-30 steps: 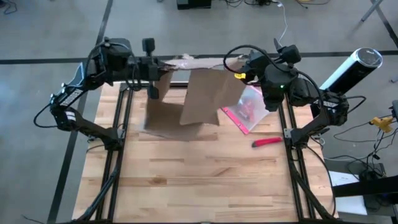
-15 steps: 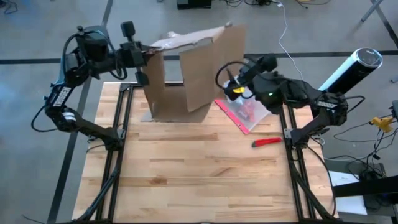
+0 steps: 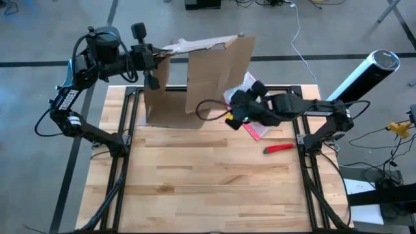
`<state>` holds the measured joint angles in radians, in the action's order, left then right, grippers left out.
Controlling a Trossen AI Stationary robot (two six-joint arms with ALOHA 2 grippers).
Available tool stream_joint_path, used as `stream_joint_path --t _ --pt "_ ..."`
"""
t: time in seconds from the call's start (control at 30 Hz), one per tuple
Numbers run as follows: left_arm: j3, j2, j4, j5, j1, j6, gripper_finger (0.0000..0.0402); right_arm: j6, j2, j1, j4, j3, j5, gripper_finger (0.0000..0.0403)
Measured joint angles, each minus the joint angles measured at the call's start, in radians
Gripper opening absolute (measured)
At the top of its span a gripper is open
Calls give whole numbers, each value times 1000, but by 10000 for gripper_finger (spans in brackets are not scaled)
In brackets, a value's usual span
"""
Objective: Unpack boxes
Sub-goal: Break down the cardboard box
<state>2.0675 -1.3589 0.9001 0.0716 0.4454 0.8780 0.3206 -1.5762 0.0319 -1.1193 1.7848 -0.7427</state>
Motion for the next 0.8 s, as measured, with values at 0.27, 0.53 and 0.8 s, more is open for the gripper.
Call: stream_joint_path --t 0.27,0.53,0.8 --pt "0 -7 -1 -4 0 0 0 -21 -30 -18 261 -152 156 17" --pt "-1 -7 2 -130 0 -45 0 -94 -76 -77 499 -238 255 4" --pt "-1 -7 85 -338 0 -167 0 -97 -112 -182 461 -245 222 1"
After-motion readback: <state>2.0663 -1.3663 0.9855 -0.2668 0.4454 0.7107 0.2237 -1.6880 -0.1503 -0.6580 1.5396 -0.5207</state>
